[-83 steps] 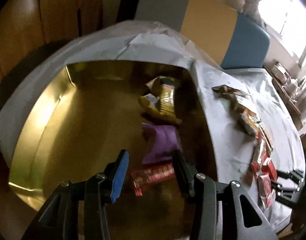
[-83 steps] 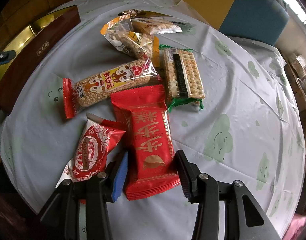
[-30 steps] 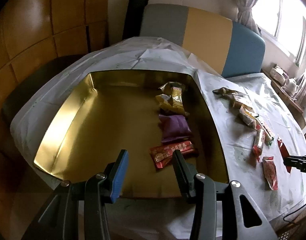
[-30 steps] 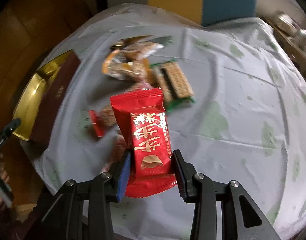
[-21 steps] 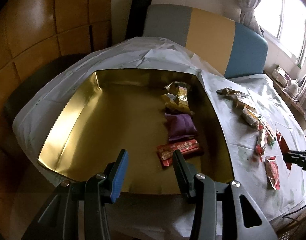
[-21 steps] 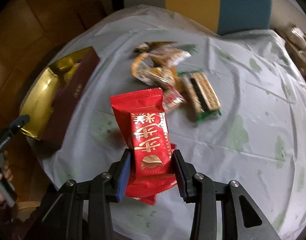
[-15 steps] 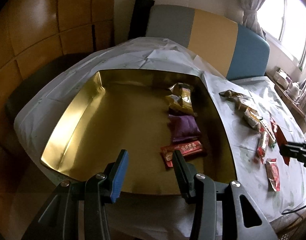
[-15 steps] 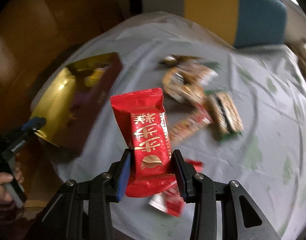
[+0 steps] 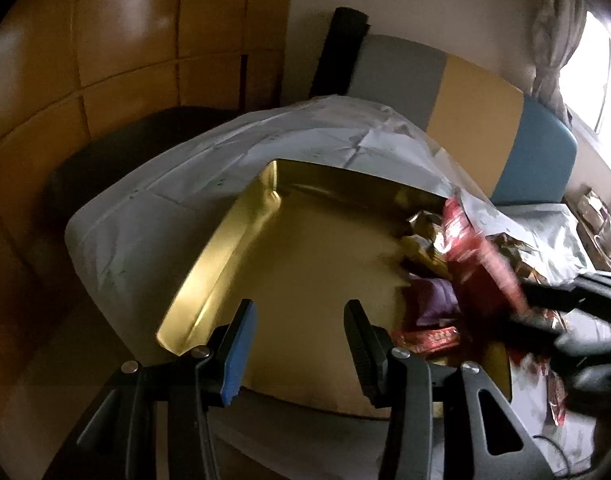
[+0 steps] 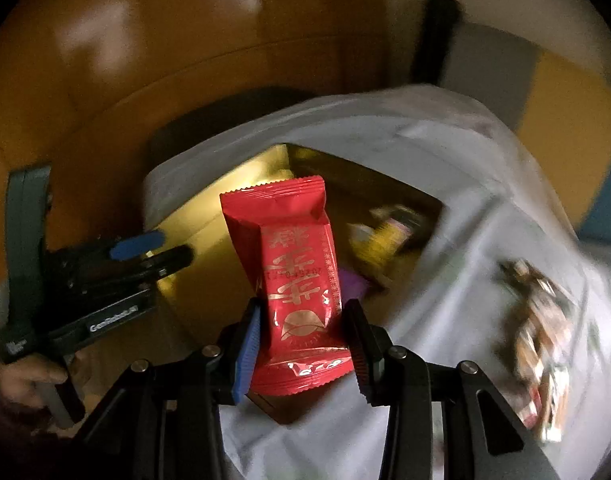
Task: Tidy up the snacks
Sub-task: 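Carry the red square packet into the gold tray and open the right gripper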
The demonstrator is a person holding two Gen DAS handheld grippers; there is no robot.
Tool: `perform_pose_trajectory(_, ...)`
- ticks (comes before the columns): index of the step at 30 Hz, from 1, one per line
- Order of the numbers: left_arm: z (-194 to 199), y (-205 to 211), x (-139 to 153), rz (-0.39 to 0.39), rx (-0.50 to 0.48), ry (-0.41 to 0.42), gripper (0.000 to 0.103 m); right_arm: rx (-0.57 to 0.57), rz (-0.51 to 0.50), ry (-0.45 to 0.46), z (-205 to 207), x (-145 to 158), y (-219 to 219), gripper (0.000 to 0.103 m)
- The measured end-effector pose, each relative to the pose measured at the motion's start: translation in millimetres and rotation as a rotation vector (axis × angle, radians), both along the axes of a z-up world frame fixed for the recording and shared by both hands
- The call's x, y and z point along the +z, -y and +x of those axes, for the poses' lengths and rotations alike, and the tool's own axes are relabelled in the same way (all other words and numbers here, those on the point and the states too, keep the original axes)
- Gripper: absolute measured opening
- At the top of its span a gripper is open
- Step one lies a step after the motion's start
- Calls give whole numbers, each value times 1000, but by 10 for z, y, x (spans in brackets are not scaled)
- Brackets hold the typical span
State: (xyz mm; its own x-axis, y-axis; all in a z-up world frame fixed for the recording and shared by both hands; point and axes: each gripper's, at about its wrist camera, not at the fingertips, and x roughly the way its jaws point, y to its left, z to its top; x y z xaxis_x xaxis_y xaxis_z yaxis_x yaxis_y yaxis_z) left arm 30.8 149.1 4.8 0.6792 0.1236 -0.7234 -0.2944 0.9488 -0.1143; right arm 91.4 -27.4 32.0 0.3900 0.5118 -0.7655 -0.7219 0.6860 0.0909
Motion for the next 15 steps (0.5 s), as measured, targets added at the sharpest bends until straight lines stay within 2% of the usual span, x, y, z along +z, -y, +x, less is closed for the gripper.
perform_pose_trajectory(2, 8, -13, -22, -3, 2, -7, 46, 53, -46, 10, -31, -88, -204, 41)
perform_pose_trajectory(4, 31, -1, -52, -7, -5, -16, 46, 111, -105, -25, -53, -262, -347, 42)
perform_pose_trajectory(8, 56, 59, -90, -6, -27, -24, 46, 120, -194, -14, -80, -482, -447, 44)
perform_pose_trajectory(15, 62, 196, -149, 0, -62, -44, 46, 47, -124, -37, -98, -459, -199, 45)
